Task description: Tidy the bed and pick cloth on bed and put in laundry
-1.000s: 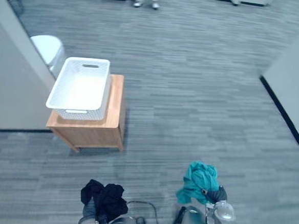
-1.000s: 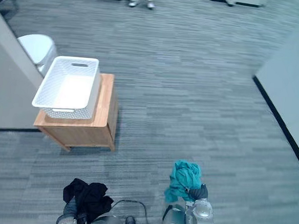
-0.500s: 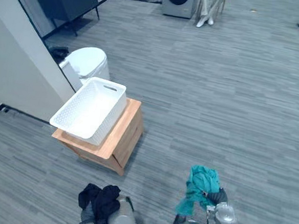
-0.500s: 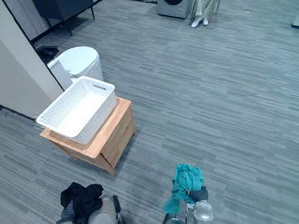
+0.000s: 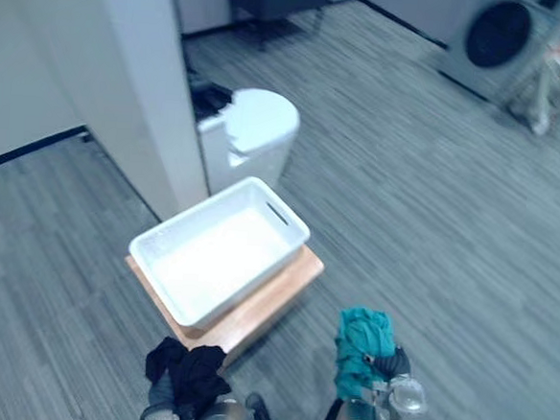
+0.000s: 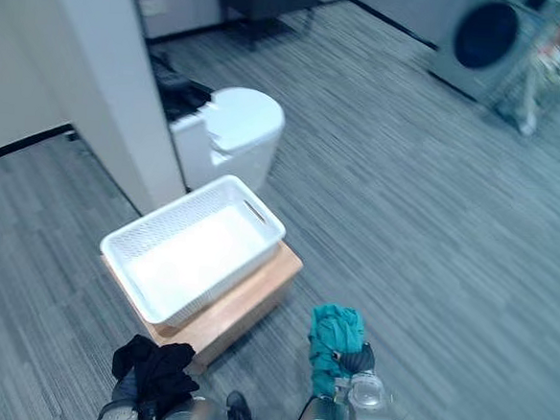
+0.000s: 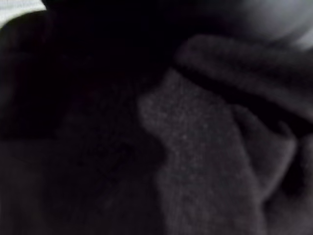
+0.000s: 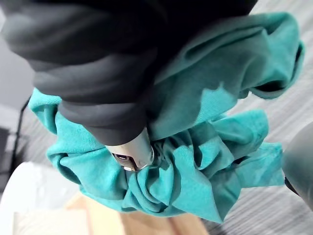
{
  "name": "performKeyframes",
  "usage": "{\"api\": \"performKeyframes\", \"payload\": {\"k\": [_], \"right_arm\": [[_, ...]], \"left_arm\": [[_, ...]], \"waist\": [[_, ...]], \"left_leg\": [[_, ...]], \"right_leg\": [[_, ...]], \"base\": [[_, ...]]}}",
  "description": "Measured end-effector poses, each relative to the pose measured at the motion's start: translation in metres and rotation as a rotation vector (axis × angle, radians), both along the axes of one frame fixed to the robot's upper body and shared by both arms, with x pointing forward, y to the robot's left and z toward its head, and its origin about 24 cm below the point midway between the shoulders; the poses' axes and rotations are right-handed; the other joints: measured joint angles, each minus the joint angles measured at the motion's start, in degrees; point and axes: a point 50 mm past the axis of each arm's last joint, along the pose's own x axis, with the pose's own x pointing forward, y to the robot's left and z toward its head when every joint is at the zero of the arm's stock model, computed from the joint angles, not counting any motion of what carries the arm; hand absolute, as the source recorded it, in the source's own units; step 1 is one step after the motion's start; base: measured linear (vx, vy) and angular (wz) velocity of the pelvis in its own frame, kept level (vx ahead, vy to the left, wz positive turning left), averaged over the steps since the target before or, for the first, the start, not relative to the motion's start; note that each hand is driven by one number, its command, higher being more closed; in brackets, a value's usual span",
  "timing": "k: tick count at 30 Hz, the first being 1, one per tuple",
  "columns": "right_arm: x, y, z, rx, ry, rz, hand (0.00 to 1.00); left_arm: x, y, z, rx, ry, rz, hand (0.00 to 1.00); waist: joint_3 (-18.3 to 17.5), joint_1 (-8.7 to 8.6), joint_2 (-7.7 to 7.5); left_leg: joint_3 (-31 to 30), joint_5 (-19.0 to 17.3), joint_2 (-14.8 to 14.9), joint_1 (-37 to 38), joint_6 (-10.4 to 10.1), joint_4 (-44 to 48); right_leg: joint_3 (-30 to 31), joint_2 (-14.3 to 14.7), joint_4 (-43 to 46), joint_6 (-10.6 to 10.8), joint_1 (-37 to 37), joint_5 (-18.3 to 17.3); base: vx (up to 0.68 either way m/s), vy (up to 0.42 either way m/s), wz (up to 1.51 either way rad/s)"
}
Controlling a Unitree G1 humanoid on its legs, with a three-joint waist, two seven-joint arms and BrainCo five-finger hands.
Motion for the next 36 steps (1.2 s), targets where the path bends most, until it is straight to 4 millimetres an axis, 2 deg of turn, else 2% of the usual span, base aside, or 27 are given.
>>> {"api": "performKeyframes", "payload": {"k": [1,2,3,4,5,6,7,8,9,10,11,12,13,14,17,20,24,26,31,36], "right_arm": [[0.002,0.0,0.005,-0.002,-0.034,0.001,1.0],[0.001,-0.002,0.01,-0.006,-0.063,-0.001,1.0],[0.0,-0.003,0.012,-0.009,-0.074,-0.005,1.0],[-0.002,-0.002,0.013,-0.01,-0.078,0.001,1.0],[-0.004,0.004,0.013,-0.006,-0.075,0.03,1.0],[-0.006,0.006,0.012,-0.006,-0.072,0.047,1.0],[-0.002,0.009,0.018,-0.013,-0.099,0.091,1.0],[0.005,0.007,0.031,-0.031,-0.164,0.108,1.0],[0.009,0.006,0.039,-0.038,-0.211,0.11,1.0],[0.012,0.002,0.048,-0.056,-0.257,0.118,1.0],[0.013,0.0,0.053,-0.069,-0.275,0.123,1.0],[0.012,-0.005,0.058,-0.09,-0.297,0.12,1.0],[0.013,-0.007,0.062,-0.098,-0.315,0.122,1.0],[0.014,-0.01,0.075,-0.13,-0.373,0.135,1.0],[0.02,-0.006,0.107,-0.185,-0.516,0.179,1.0],[0.019,-0.006,0.119,-0.218,-0.565,0.191,1.0],[0.024,-0.01,0.139,-0.264,-0.643,0.218,1.0],[0.032,-0.012,0.152,-0.297,-0.7,0.24,1.0],[0.048,-0.009,0.176,-0.334,-0.802,0.274,1.0],[0.069,-0.002,0.205,-0.377,-0.921,0.337,1.0]], "left_arm": [[0.008,-0.002,0.002,0.008,-0.02,-0.03,1.0],[0.013,-0.003,0.004,0.027,-0.037,-0.066,1.0],[0.016,-0.005,0.005,0.031,-0.04,-0.086,1.0],[0.018,-0.004,0.005,0.047,-0.038,-0.107,1.0],[0.012,0.002,0.004,0.074,-0.018,-0.117,1.0],[0.007,0.006,0.003,0.084,-0.006,-0.116,1.0],[0.005,0.004,0.002,0.083,0.002,-0.111,1.0],[0.009,0.002,0.003,0.081,-0.015,-0.112,1.0],[0.013,0.0,0.004,0.078,-0.028,-0.116,1.0],[0.016,-0.004,0.005,0.071,-0.039,-0.124,1.0],[0.015,-0.006,0.004,0.068,-0.034,-0.13,1.0],[0.012,-0.008,0.001,0.064,-0.017,-0.146,1.0],[0.01,-0.01,0.0,0.062,-0.009,-0.157,1.0],[0.007,-0.012,-0.002,0.06,0.002,-0.164,1.0],[0.007,-0.009,-0.002,0.076,0.01,-0.192,1.0],[0.002,-0.007,-0.003,0.081,0.029,-0.208,1.0],[-0.001,-0.008,-0.006,0.076,0.038,-0.226,1.0],[-0.001,-0.009,-0.006,0.075,0.041,-0.251,1.0],[-0.005,-0.008,-0.008,0.076,0.06,-0.252,1.0],[-0.005,-0.011,-0.009,0.076,0.067,-0.283,1.0]], "waist": [[-0.16,-0.5,-0.19],[-0.78,-1.47,-1.31],[-0.92,-1.58,-2.17],[-0.48,-0.88,-4.03],[-0.78,-0.67,-5.79],[-1.24,-0.71,-6.67],[-1.03,0.63,-4.04],[-0.97,0.26,-2.33],[-0.86,-0.37,-1.44],[-0.81,-1.13,-0.67],[-0.75,-1.35,-0.63],[-0.72,-1.11,-0.66],[-0.7,-1.02,-0.65],[-0.71,-1.01,-0.66],[-0.87,-1.27,-0.92],[-1.62,-1.55,-1.21],[-2.95,-2.21,-1.55],[-3.08,-2.71,-1.66],[-4.68,-2.7,-2.59],[-5.4,-2.69,-2.48]], "left_leg": [[-4.22,-0.49,-0.33,0.21,-1.23,-0.57],[-8.33,-0.66,-1.7,0.19,-2.43,-1.7],[-10.39,-0.83,-2.64,0.72,-2.89,-2.35],[-13.8,-1.81,-3.87,2.87,-4.77,-1.97],[-15.97,-3.65,-4.39,3.74,-7.41,-0.08],[-16.82,-4.77,-4.5,3.92,-8.99,1.45],[-17.93,-7.06,-1.2,2.23,-11.5,5.41],[-18.32,-7.65,0.99,-1.03,-12.37,8.31],[-17.89,-7.66,2.23,-2.77,-12.39,9.29],[-15.35,-6.99,3.85,-3.87,-13.47,9.26],[-13.01,-6.01,4.66,-3.77,-14.84,8.38],[-10.33,-4.94,5.4,-2.82,-15.33,7.27],[-9.04,-4.31,5.53,-2.33,-14.6,6.74],[-5.6,-3.5,5.56,-1.85,-13.62,5.55],[-3.77,-1.88,4.32,-1.49,-13.23,2.38],[-3.84,0.06,3.73,0.05,-13.97,-1.25],[-3.07,0.46,4.06,-0.27,-14.81,-3.23],[-2.61,0.46,3.99,-0.15,-14.81,-3.47],[-1.92,0.62,3.82,-0.08,-14.9,-3.57],[-1.55,0.63,3.71,-0.24,-14.89,-3.09]], "right_leg": [[7.88,3.46,-11.61,1.12,-1.44,0.55],[17.87,5.05,-23.74,3.91,-1.78,2.4],[21.98,5.02,-28.26,5.49,-2.12,3.89],[25.82,4.97,-33.03,3.86,-2.06,11.67],[25.28,4.54,-31.43,1.3,-1.14,19.03],[24.3,4.02,-29.88,2.18,-0.52,18.83],[21.35,5.07,-30.72,1.41,1.24,16.87],[17.95,5.38,-33.8,1.17,2.59,17.02],[15.36,5.37,-35.78,0.97,3.48,17.12],[12.0,5.34,-36.58,0.35,4.1,16.9],[10.19,5.18,-36.58,-0.15,4.91,16.55],[8.84,5.02,-36.61,-0.4,6.11,16.35],[8.25,4.84,-36.7,-0.51,6.73,16.21],[7.83,4.49,-36.87,-0.59,7.49,15.78],[7.95,3.83,-39.76,-0.19,7.98,16.55],[7.09,3.75,-41.68,-0.38,9.35,17.41],[6.38,3.98,-43.52,-0.71,9.32,18.22],[6.61,3.94,-43.64,-0.8,9.31,18.69],[6.87,3.93,-43.85,-0.99,9.23,19.0],[6.87,3.88,-44.51,-1.46,9.27,19.86]], "base": [[0.43,-0.275,2.29],[0.42,-0.288,2.06],[0.44,-0.333,2.09],[0.45,-0.406,1.84],[0.53,-0.517,1.72],[0.46,-0.48,1.22],[0.37,-0.412,1.05],[0.26,-0.299,1.14],[0.19,-0.276,1.46],[0.12,-0.198,1.36],[0.11,-0.209,1.18],[0.06,-0.123,0.7],[0.05,-0.099,0.51],[0.01,-0.031,0.29],[-0.04,-0.018,0.05],[-0.06,-0.03,0.12],[-0.05,-0.047,0.07],[-0.06,-0.003,-0.05],[-0.03,0.013,-0.02],[-0.04,0.009,-0.02]]}}
